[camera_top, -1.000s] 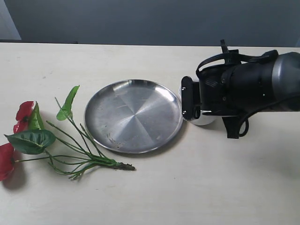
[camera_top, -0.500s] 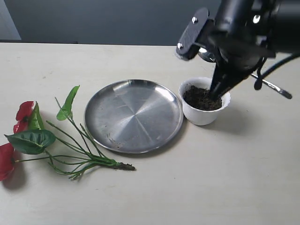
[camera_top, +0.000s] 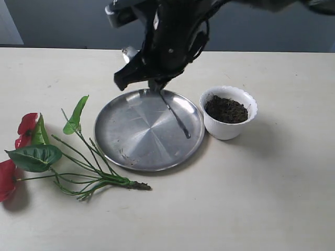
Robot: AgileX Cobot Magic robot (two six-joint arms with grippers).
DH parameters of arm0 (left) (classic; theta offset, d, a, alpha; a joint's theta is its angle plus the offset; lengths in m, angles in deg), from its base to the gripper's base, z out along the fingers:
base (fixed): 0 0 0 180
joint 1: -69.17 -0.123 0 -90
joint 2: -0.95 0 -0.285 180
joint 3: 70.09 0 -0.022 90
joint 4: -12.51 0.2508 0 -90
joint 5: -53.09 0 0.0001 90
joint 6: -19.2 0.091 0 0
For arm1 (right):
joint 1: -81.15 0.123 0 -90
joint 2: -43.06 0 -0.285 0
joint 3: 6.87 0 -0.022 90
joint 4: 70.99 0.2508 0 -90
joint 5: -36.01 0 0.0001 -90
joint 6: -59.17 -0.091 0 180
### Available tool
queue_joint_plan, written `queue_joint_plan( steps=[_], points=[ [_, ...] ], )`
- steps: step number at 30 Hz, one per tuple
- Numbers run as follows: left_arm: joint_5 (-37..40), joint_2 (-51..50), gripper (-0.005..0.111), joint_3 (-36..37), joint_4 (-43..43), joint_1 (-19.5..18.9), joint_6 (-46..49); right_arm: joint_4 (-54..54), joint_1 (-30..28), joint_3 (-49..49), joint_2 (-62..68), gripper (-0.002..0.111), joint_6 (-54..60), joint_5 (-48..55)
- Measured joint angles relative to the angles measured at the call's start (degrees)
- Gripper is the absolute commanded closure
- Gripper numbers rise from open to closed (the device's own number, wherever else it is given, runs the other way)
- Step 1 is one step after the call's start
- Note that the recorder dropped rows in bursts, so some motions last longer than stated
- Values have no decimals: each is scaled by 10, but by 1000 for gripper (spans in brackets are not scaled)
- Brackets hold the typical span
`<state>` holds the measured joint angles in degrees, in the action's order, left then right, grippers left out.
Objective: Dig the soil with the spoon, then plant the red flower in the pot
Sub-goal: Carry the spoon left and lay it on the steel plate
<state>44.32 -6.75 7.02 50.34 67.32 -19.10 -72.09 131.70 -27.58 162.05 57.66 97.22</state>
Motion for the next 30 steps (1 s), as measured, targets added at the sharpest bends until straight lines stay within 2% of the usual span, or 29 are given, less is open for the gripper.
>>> queue_joint_plan(
  steps=[9, 30],
  points=[
    [0, 0, 106, 0, 0, 0, 0, -20, 0, -78, 151, 109, 4, -16],
    [0, 0, 106, 0, 0, 0, 0, -46, -17, -99, 230, 109, 3, -69]
  ],
)
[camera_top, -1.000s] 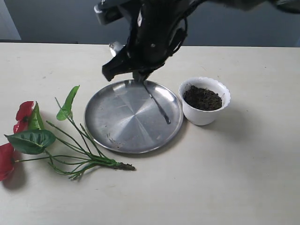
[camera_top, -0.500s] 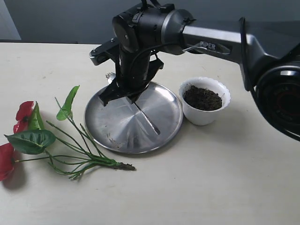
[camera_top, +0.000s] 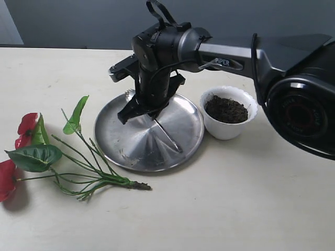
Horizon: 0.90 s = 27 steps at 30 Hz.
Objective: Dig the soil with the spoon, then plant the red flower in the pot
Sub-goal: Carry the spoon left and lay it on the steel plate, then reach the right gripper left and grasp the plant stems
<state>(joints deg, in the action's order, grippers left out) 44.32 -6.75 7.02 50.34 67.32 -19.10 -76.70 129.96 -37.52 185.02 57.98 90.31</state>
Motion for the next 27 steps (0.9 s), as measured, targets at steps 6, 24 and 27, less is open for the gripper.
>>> queue_joint_plan(
  steps=[6, 24, 27],
  points=[
    [0, 0, 106, 0, 0, 0, 0, 0, 0, 0, 5, 109, 0, -21],
    [0, 0, 106, 0, 0, 0, 0, 3, 0, 0, 5, 66, 1, -33],
    [0, 0, 106, 0, 0, 0, 0, 6, 0, 0, 5, 66, 0, -21]
  ],
)
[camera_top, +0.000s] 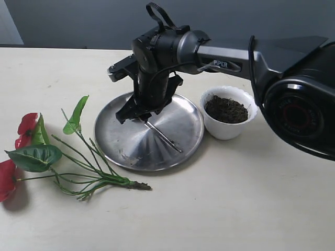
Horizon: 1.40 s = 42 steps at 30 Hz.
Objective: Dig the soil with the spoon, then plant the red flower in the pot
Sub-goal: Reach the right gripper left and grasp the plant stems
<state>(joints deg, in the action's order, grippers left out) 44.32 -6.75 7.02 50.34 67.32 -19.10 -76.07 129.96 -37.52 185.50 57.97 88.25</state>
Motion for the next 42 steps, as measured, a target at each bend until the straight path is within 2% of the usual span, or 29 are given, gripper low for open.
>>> queue_joint_plan(
  steps=[6, 10, 16, 21, 25, 34, 42],
  points=[
    [0, 0, 106, 0, 0, 0, 0, 67, 0, 0, -30, 66, 12, 55],
    [0, 0, 106, 0, 0, 0, 0, 153, 13, 0, -68, 66, 78, 69],
    [0, 0, 106, 0, 0, 0, 0, 211, 96, -2, -98, 66, 189, 68],
    [0, 0, 106, 0, 0, 0, 0, 121, 180, -2, -88, 66, 216, 67],
    [0, 0, 106, 0, 0, 0, 0, 57, 213, -2, -71, 66, 217, 67],
    [0, 0, 106, 0, 0, 0, 0, 57, 216, -2, -60, 66, 218, 61],
    [0, 0, 106, 0, 0, 0, 0, 37, 216, -2, -46, 66, 213, -9]
  ],
)
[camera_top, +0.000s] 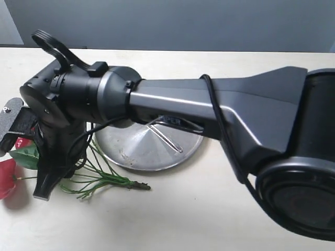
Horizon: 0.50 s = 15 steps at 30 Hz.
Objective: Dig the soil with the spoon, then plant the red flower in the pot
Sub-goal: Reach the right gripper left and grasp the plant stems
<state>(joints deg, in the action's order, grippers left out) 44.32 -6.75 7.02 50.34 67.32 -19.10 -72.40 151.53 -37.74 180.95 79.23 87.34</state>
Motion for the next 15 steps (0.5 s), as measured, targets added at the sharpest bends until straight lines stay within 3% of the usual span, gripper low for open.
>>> queue_joint_plan(
  steps=[11, 15],
  points=[
    [0, 0, 106, 0, 0, 0, 0, -41, 0, 0, 45, 68, -4, -21],
    [0, 0, 106, 0, 0, 1, 0, -41, 0, 0, 48, 92, -4, -29]
  ],
)
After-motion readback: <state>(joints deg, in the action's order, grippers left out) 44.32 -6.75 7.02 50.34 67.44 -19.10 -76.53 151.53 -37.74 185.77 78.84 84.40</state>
